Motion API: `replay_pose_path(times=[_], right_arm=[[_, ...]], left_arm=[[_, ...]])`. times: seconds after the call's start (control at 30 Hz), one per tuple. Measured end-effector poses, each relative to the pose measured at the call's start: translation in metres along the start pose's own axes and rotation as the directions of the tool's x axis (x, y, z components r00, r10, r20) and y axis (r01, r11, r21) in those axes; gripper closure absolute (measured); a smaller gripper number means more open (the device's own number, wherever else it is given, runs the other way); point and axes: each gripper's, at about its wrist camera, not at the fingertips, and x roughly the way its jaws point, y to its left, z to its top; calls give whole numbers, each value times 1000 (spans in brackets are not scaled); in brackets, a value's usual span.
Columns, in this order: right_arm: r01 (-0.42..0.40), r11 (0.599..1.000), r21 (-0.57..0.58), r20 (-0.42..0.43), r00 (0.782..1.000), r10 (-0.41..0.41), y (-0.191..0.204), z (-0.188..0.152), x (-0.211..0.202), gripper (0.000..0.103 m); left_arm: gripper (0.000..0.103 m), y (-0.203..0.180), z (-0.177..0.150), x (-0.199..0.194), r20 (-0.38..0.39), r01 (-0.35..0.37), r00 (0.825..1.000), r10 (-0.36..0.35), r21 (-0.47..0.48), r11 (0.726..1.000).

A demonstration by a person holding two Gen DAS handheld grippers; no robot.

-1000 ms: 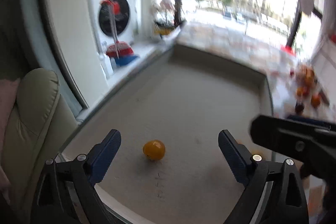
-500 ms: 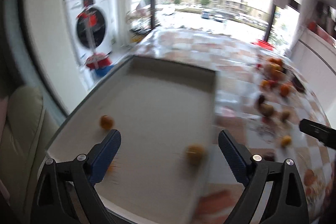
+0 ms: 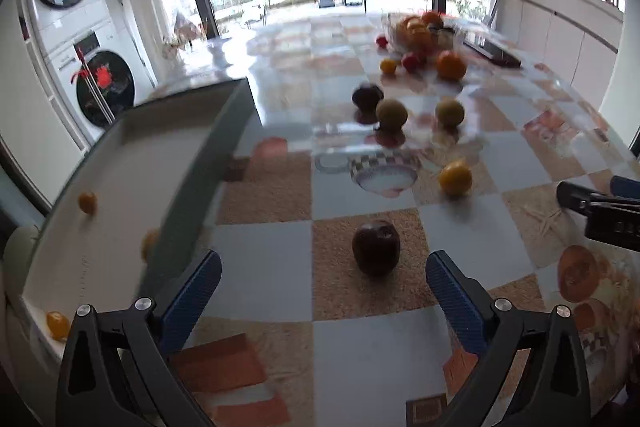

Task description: Organize fruits

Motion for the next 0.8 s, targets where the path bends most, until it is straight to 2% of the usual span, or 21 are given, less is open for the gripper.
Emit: replay_pose_path(times=[0.2,0.8], right_arm=[[-2,1000,1,6,1000,2,5,-4,2,0],[-4,1000,0,7,1000,4,4,-4,2,0]], left_arm=[[0,9,-4,8,-30,68,997,-70,-76,995],[0,3,-9,13,-26,68,997,-70,-82,994]])
